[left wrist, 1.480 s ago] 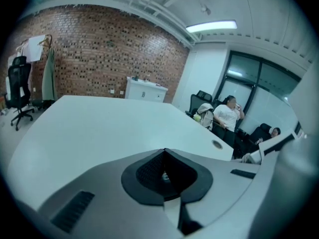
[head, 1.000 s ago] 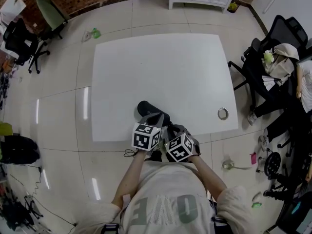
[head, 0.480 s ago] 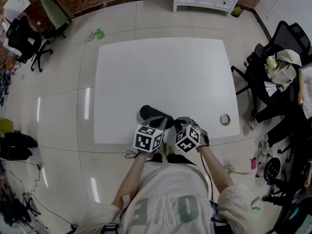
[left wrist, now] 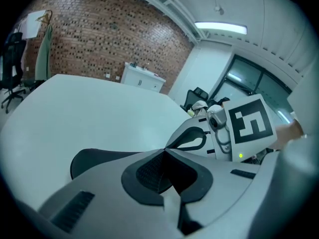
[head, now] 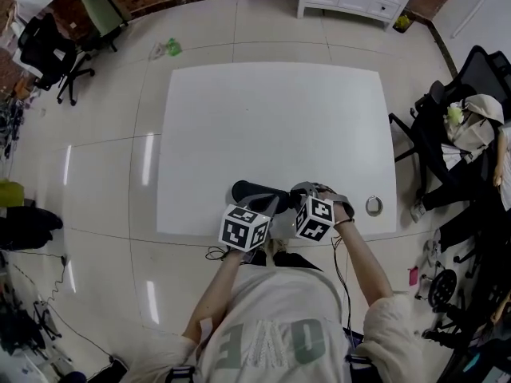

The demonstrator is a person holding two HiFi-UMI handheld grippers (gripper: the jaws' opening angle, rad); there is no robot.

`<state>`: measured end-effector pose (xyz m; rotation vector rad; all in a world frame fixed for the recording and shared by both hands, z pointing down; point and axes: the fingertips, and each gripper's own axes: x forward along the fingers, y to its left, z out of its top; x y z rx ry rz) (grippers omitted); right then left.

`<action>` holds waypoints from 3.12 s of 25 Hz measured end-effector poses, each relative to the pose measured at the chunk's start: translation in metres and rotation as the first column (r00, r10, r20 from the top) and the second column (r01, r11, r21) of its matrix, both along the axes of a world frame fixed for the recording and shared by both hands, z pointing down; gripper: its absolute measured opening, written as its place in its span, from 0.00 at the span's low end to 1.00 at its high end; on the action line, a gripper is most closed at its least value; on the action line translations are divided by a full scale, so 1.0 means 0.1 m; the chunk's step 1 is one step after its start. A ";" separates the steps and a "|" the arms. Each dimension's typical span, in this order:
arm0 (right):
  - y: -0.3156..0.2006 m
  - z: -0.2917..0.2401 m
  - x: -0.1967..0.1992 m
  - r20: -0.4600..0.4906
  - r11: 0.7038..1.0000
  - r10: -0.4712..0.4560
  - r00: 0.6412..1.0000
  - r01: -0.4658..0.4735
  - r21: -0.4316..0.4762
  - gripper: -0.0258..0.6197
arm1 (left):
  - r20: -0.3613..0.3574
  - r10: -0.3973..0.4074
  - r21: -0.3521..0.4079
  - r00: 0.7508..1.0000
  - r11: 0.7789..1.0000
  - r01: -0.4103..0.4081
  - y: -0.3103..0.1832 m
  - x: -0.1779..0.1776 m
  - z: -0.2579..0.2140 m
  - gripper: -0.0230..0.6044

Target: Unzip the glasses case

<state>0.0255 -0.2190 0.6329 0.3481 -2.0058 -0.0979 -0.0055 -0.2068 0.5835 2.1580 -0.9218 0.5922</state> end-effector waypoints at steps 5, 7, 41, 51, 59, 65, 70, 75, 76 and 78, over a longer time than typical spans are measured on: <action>-0.08 0.03 -0.04 0.000 0.999 -0.039 0.999 0.039 -0.010 0.04 | -0.015 -0.004 -0.014 1.000 1.000 0.003 -0.01 0.02 0.01 0.04; -0.08 0.02 -0.06 0.010 0.999 -0.030 1.000 0.030 -0.012 0.04 | -0.019 -0.003 -0.013 1.000 1.000 0.003 -0.01 -0.01 0.00 0.04; 0.83 -1.68 0.17 0.663 0.494 0.728 -0.176 -0.536 -0.685 0.04 | -0.660 -0.214 0.381 0.720 0.731 0.566 0.50 -1.54 -1.53 0.04; 3.46 -1.52 0.34 0.755 0.590 0.653 -0.056 -0.588 -0.553 0.04 | -0.631 -0.087 0.535 0.771 0.671 0.513 3.08 -1.44 -1.70 0.04; 5.92 -1.89 0.73 0.772 0.597 0.634 -0.045 -0.605 -0.526 0.04 | -0.599 -0.068 0.559 0.798 0.678 0.477 5.75 -1.11 -2.00 0.04; 6.86 -1.96 0.81 0.761 0.587 0.644 -0.079 -0.587 -0.558 0.04 | -0.585 -0.124 0.554 0.801 0.660 0.507 6.73 -1.19 -2.13 0.04; 7.42 -1.88 0.82 0.753 0.575 0.653 -0.079 -0.595 -0.561 0.04 | -0.545 -0.119 0.585 0.830 0.655 0.478 7.25 -1.09 -2.12 0.04; 8.10 -1.94 0.88 0.779 0.572 0.626 -0.046 -0.652 -0.498 0.04 | -0.478 -0.129 0.630 0.869 0.638 0.442 7.81 -0.88 -2.10 0.04; 8.25 -1.96 0.89 0.784 0.570 0.619 -0.040 -0.663 -0.484 0.04 | -0.470 -0.129 0.635 0.873 0.638 0.436 7.94 -0.84 -2.09 0.04; 8.54 -2.00 0.88 0.793 0.562 0.609 -0.027 -0.691 -0.455 0.04 | -0.478 -0.125 0.634 0.870 0.636 0.440 8.20 -0.79 -2.10 0.04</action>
